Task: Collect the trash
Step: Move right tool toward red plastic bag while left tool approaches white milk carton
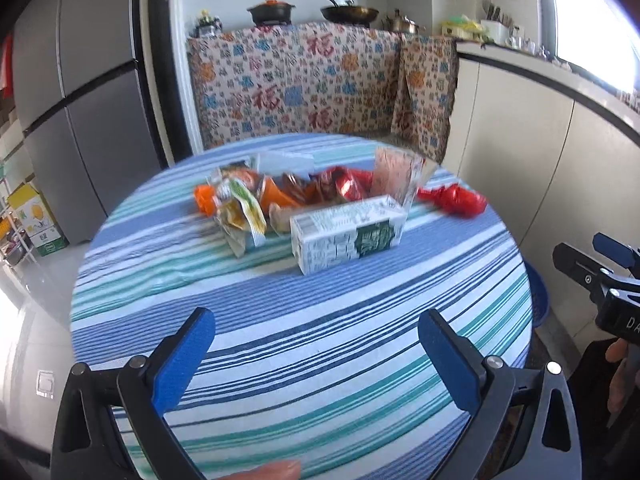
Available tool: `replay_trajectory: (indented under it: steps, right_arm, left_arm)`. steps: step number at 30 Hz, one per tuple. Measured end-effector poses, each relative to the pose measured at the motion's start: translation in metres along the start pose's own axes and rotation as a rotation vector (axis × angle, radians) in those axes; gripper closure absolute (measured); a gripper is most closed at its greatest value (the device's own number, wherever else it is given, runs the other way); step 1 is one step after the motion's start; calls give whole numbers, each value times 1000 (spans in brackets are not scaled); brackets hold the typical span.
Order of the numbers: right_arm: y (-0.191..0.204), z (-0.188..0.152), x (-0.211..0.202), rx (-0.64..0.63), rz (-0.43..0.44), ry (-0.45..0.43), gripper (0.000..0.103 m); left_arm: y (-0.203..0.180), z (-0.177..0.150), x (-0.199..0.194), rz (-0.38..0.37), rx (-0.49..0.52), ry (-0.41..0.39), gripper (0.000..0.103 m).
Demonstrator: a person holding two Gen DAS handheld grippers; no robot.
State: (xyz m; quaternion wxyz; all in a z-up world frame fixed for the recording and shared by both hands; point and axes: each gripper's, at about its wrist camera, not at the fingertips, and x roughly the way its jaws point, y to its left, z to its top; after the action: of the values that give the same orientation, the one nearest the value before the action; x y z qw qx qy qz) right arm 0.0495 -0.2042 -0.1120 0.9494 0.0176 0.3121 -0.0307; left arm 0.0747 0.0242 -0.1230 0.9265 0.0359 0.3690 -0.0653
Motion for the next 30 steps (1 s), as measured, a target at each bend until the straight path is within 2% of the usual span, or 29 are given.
replay_trajectory:
  steps: [3,6,10,12,22,25,30]
  right_arm:
    - [2,-11,22,-16,11,50,0]
    - [4,-21,41,-37,23,92,0]
    - [7,-31,62,-44,59,144,0]
    - [9,-34,71,-50,79,169,0]
    - [18,-28,116,-122,206,243,0]
    - [14,-21,127,-181,184,241,0]
    - [-5,-11,143,-240,247,224,0]
  left_arm:
    - [2,-2,21,20,34,7,0]
    - [10,0,45,-28,35,59,0]
    - [19,8,70,-46,43,108,0]
    - [24,15,79,-80,52,96,0]
    - [23,43,115,-135,143,73,0]
    - [23,48,126,-168,140,86,0]
    - [17,59,133,-193,180,66,0]
